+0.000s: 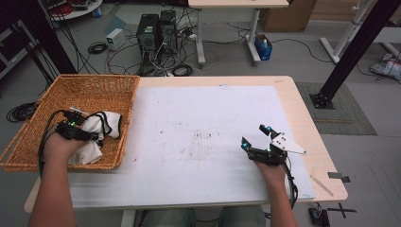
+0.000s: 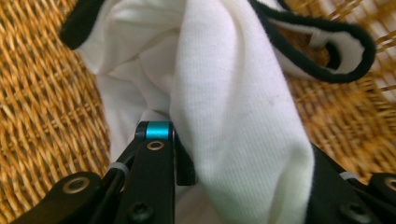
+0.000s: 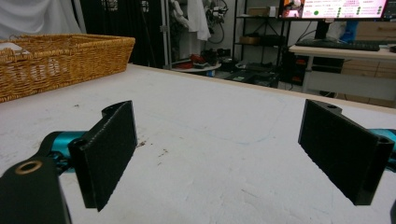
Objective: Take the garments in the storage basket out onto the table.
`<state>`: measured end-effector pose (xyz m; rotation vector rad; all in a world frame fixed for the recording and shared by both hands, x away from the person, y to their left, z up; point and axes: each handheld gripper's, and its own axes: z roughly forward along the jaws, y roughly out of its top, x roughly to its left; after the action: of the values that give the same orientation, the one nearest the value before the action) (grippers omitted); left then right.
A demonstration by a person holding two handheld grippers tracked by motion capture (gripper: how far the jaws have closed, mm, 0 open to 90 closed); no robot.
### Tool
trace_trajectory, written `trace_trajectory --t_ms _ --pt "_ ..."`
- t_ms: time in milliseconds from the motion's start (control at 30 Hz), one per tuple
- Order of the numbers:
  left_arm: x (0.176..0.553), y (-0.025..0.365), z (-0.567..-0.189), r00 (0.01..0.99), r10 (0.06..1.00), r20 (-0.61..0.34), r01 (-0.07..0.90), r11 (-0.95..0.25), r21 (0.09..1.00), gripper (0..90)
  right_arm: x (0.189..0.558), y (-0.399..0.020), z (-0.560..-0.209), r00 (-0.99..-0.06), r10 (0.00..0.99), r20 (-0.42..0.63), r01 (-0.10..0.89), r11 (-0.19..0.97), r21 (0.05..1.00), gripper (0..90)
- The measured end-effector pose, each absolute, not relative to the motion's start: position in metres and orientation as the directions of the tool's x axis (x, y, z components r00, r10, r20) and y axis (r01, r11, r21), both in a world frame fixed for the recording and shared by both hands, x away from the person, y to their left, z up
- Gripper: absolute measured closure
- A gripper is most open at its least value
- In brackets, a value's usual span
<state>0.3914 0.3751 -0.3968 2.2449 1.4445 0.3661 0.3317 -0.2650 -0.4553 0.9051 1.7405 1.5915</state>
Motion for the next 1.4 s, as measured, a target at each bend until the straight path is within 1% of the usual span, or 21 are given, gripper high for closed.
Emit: trace_trajectory --t_ms 100,200,233,333,367,400,467,500,533,600,700,733,800,900,1067,1200,1400 --pt "0.387 0.380 -0.386 0.414 0.909 -0.052 0.763 -0.315 0.564 70.8 0.332 -0.265 -0.455 -0.584 0.812 0.012 0.085 0.047 0.995 12.1" --pt "0.381 0.386 -0.371 0.426 0.899 -0.102 0.714 -0.264 0.649 70.8 0.332 -0.265 -0.455 -0.584 0.812 0.012 0.085 0.047 0.995 12.0" --pt "0.378 0.389 -0.365 0.429 0.895 -0.124 0.687 -0.234 0.688 70.8 0.332 -0.265 -0.455 -0.584 0.812 0.012 0.085 0.046 0.995 12.0" --pt "0.371 0.395 -0.350 0.438 0.883 -0.167 0.621 -0.164 0.766 70.8 0.332 -0.265 -0.455 -0.584 0.812 0.012 0.084 0.046 0.995 12.0" --pt "0.369 0.396 -0.345 0.443 0.881 -0.166 0.600 -0.153 0.785 70.7 0.332 -0.265 -0.455 -0.584 0.812 0.011 0.083 0.046 0.995 12.0" --pt "0.369 0.396 -0.345 0.443 0.881 -0.166 0.600 -0.153 0.785 70.7 0.332 -0.265 -0.455 -0.584 0.812 0.011 0.083 0.046 0.995 12.0" --pt "0.364 0.397 -0.335 0.442 0.885 -0.144 0.567 -0.151 0.810 70.7 0.332 -0.265 -0.455 -0.584 0.812 0.011 0.084 0.046 0.995 12.1" --pt "0.360 0.397 -0.326 0.450 0.883 -0.131 0.534 -0.149 0.832 70.7 0.332 -0.265 -0.455 -0.585 0.811 0.011 0.084 0.048 0.995 12.1" --pt "0.360 0.397 -0.326 0.450 0.883 -0.131 0.534 -0.149 0.832 70.7 0.332 -0.265 -0.455 -0.585 0.811 0.011 0.084 0.048 0.995 12.1" --pt "0.355 0.396 -0.313 0.475 0.871 -0.123 0.481 -0.141 0.865 70.6 0.332 -0.265 -0.455 -0.584 0.812 0.010 0.083 0.047 0.995 12.0" --pt "0.352 0.392 -0.301 0.500 0.859 -0.109 0.435 -0.140 0.890 70.6 0.332 -0.265 -0.455 -0.584 0.811 0.011 0.084 0.047 0.995 12.0" --pt "0.352 0.392 -0.301 0.500 0.859 -0.109 0.435 -0.140 0.890 70.6 0.332 -0.265 -0.455 -0.584 0.811 0.011 0.084 0.047 0.995 12.0" --pt "0.350 0.385 -0.290 0.515 0.854 -0.074 0.399 -0.163 0.902 70.5 0.331 -0.265 -0.455 -0.583 0.812 0.011 0.084 0.046 0.995 12.1" --pt "0.349 0.379 -0.280 0.528 0.847 -0.060 0.368 -0.165 0.915 70.4 0.331 -0.265 -0.455 -0.583 0.812 0.010 0.084 0.048 0.995 12.1" --pt "0.348 0.371 -0.266 0.545 0.836 -0.062 0.323 -0.141 0.936 70.2 0.331 -0.265 -0.455 -0.583 0.812 0.011 0.084 0.048 0.995 12.1" --pt "0.348 0.366 -0.259 0.551 0.832 -0.066 0.306 -0.128 0.943 69.9 0.331 -0.265 -0.455 -0.583 0.812 0.009 0.083 0.048 0.995 12.0" --pt "0.347 0.345 -0.243 0.601 0.796 -0.070 0.250 -0.104 0.963 69.8 0.331 -0.265 -0.455 -0.583 0.812 0.011 0.084 0.047 0.995 12.1"
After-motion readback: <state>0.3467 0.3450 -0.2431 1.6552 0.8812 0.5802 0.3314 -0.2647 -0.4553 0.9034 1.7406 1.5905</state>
